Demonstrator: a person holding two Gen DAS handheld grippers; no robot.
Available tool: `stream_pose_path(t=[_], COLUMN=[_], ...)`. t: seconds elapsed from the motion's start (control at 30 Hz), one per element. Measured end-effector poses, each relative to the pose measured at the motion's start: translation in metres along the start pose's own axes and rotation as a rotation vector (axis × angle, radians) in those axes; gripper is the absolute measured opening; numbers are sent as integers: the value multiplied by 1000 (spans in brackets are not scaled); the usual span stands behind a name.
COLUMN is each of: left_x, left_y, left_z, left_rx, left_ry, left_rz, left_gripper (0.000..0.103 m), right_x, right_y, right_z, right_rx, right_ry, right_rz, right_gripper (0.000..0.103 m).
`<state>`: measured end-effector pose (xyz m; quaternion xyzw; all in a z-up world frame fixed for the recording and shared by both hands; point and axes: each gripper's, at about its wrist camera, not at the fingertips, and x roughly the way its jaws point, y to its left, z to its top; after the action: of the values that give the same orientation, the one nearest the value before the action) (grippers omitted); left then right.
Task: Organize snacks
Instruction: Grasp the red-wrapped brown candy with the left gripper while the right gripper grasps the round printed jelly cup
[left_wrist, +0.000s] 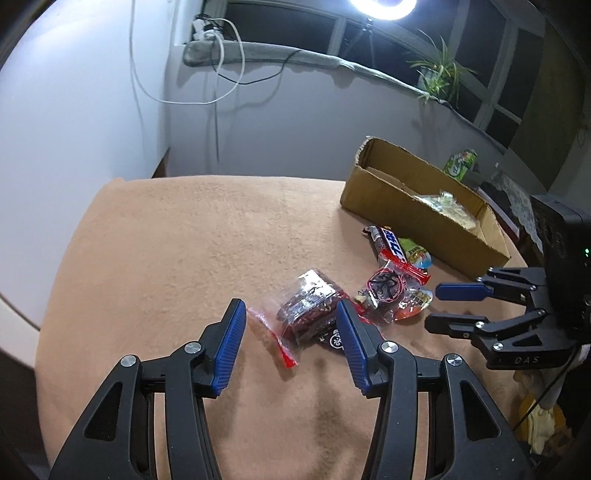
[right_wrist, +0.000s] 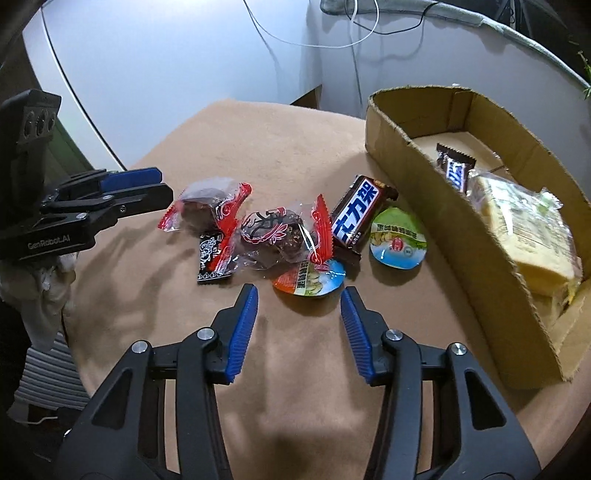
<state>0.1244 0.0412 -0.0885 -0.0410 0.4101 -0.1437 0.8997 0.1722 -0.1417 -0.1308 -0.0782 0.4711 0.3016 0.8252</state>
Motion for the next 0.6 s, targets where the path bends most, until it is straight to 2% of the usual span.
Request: stream_pose_path(t=[0.27,0.4,0.47,0.5,0.6], left_x=[24,38,42,43,44], left_y=[-8,-7,-5,-4,0], left_z=[3,2,2,2,4], left_rx=[105,126,117,113,90], left_ry=[56,82,86,86,81], left_rz=[-4,-1,-20,-27,-45], left_gripper=[50,50,50,50,50], right_x=[20,26,27,27,28], right_y=[4,7,9,9,6], right_z=[7,9,9,9,10], right_rx=[-7,-14,-19,-20,-7], right_ry=[4,6,7,6,5], right_rz=[-26,-30,-32,-36,-26], right_gripper=[49,49,43,34,32])
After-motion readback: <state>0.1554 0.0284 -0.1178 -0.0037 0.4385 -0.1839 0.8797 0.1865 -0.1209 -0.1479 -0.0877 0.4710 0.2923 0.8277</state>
